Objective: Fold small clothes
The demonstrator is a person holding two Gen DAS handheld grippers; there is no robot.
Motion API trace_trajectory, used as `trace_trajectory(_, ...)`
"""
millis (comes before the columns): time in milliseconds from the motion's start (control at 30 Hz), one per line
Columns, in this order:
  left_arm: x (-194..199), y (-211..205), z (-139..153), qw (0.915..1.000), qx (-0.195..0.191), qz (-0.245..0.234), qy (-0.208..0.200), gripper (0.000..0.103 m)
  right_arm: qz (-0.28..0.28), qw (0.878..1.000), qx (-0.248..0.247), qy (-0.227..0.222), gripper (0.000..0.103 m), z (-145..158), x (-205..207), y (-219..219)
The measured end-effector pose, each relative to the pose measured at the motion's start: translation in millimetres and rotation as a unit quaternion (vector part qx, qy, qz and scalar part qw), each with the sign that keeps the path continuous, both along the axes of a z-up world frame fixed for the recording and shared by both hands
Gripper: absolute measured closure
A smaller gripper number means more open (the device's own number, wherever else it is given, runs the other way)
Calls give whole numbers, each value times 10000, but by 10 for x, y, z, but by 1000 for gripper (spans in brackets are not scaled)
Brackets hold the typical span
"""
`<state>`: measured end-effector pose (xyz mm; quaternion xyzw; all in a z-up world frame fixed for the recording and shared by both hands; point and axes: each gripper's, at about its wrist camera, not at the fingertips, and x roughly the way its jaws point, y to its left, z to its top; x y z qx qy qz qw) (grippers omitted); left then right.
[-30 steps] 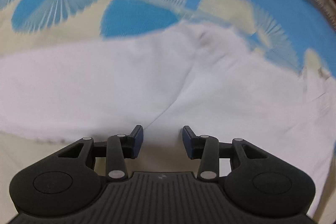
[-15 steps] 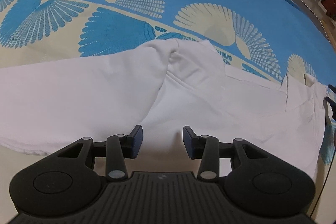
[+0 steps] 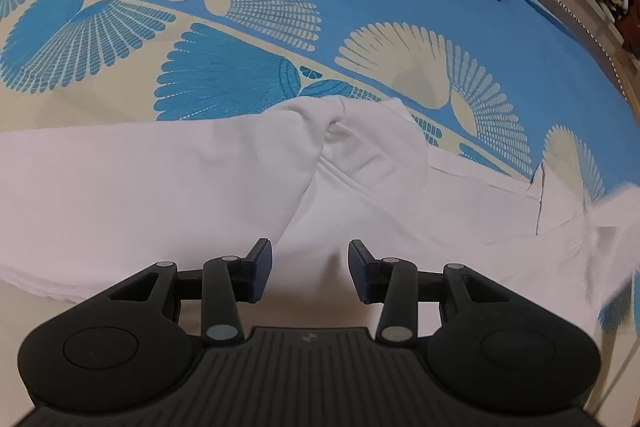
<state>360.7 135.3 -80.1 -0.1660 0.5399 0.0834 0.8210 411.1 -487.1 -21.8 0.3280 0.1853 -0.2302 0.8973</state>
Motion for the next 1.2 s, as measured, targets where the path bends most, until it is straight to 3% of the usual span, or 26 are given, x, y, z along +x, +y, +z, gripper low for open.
trace_trajectory(67,-10,-13,16,10000,-11,-24,-26,56,-746,9957,-540,-117,98,131,-543,-249)
trace_trajectory(133,-23,-50,26,10000,-10,-87,-35,56,-1205,9907,-629,117,97,5,-945,-560)
trace_trajectory(200,-40,-93,30,9998,-33,-175,-30,56,-1392,9857,-252,911,92,-381,-1215,-922)
trace_trajectory(300,-76,-132,43,9997,-38,-232,-37,56,-2138,9616,433,1667,92,-923,-1687,-1340)
trace_trajectory(333,-88,-139,50,9997,-24,-230,-46,56,-2244,9582,562,1682,102,-1025,-1823,-1462)
trace_trajectory(367,-101,-149,56,9997,2,-225,-56,56,-2220,9615,603,1506,102,-1040,-1894,-1524)
trace_trajectory(567,-131,-233,49,9994,144,-303,-20,56,-2046,9684,1040,978,91,-1059,-2039,-1795)
trace_trajectory(667,-145,-259,66,9990,241,-380,-26,56,-1752,9741,1234,728,91,-1118,-1985,-1892)
trace_trajectory(800,-183,-302,117,9973,376,-621,-64,56,-1722,9749,846,1132,94,-1033,-1833,-1888)
trace_trajectory(900,-201,-275,158,9971,401,-638,-68,56,-2385,9562,404,1651,88,-901,-1896,-1808)
trace_trajectory(967,-205,-225,208,9975,398,-569,-96,56,-2564,9517,371,1649,88,-779,-1979,-1741)
trace_trajectory(1033,-225,-172,285,9978,412,-490,-169,56,-2479,9555,276,1574,88,-598,-1991,-1655)
trace_trajectory(1100,-285,-117,402,9978,413,-429,-295,56,-2160,9668,12,1363,88,-317,-1995,-1471)
trace_trajectory(1200,-465,-30,614,9973,372,-425,-479,56,-1261,9857,-237,1088,87,121,-2024,-1090)
